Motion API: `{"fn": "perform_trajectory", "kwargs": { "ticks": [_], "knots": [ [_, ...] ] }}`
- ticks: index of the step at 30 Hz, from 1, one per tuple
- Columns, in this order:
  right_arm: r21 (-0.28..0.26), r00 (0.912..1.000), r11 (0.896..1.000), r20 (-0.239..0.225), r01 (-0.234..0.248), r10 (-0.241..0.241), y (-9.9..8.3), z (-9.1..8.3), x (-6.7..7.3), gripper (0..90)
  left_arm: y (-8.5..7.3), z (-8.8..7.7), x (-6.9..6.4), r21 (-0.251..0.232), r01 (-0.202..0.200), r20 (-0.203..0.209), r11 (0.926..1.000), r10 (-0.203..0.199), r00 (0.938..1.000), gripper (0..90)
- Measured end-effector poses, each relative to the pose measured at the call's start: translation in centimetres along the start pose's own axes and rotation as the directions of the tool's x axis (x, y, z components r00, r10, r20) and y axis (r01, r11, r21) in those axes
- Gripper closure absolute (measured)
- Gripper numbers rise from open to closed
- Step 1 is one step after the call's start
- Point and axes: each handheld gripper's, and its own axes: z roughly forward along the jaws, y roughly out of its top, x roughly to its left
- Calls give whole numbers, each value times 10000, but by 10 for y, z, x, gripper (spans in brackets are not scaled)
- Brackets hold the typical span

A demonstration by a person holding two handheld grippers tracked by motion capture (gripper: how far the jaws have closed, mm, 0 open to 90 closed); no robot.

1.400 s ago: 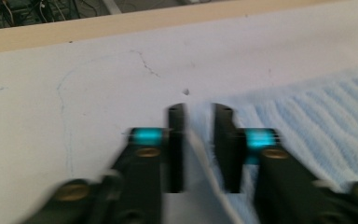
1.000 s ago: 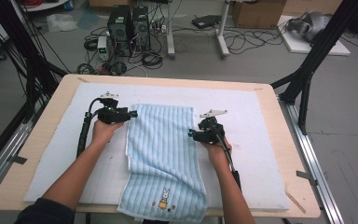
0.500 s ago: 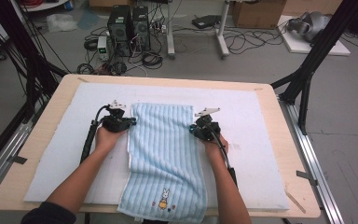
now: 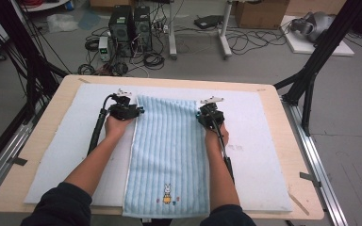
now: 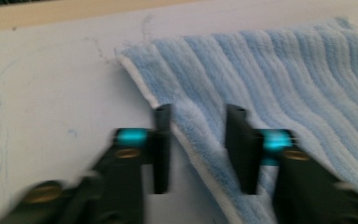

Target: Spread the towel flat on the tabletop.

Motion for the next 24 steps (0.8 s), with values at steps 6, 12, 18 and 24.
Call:
{"fn": "perform_trajectory", "kwargs": {
  "ticks": [6, 12, 18, 24],
  "knots": [
    [-425, 9970, 9985, -707, -354, 323, -7, -23, -11, 639, -8, -25, 5, -264, 24, 336, 9996, -15, 9994, 532],
    [-167, 9927, 9998, -1208, -79, 58, -21, -41, -17, 625, -20, -40, 1, 3, 184, 869, 9998, -183, 9960, 504],
    [144, 9777, 9999, -2098, 2, 28, -38, -49, -6, 586, -41, -45, -17, 506, -222, 1257, 9985, 157, 9919, 500],
    [624, 9741, 9950, -2171, 785, -632, -42, -45, 15, 609, -50, -44, -33, 515, -1349, 1151, 9895, 1283, 9850, 730]
  ]
}}
